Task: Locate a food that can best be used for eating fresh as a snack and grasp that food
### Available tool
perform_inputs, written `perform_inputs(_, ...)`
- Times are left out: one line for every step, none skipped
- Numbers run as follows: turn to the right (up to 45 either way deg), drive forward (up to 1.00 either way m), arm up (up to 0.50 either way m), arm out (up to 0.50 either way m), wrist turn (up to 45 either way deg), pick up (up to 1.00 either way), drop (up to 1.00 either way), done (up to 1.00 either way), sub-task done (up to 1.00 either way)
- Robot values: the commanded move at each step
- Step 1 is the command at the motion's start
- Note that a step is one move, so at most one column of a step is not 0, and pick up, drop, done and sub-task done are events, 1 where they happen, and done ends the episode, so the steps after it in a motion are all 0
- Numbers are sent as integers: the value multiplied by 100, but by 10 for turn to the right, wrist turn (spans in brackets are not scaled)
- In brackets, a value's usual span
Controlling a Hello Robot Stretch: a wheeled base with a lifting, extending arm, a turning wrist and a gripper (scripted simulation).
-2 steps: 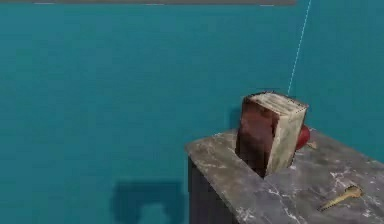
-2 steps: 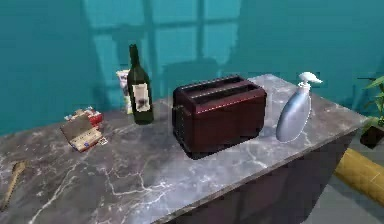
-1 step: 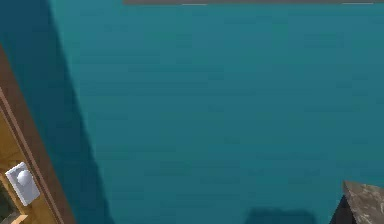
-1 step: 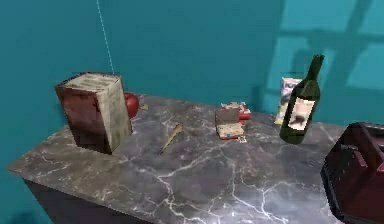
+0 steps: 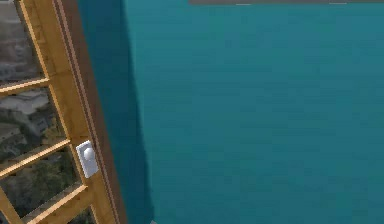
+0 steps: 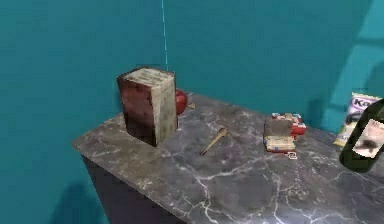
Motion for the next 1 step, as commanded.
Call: perform_inputs(0,0,50,0,0,0,0,0,0)
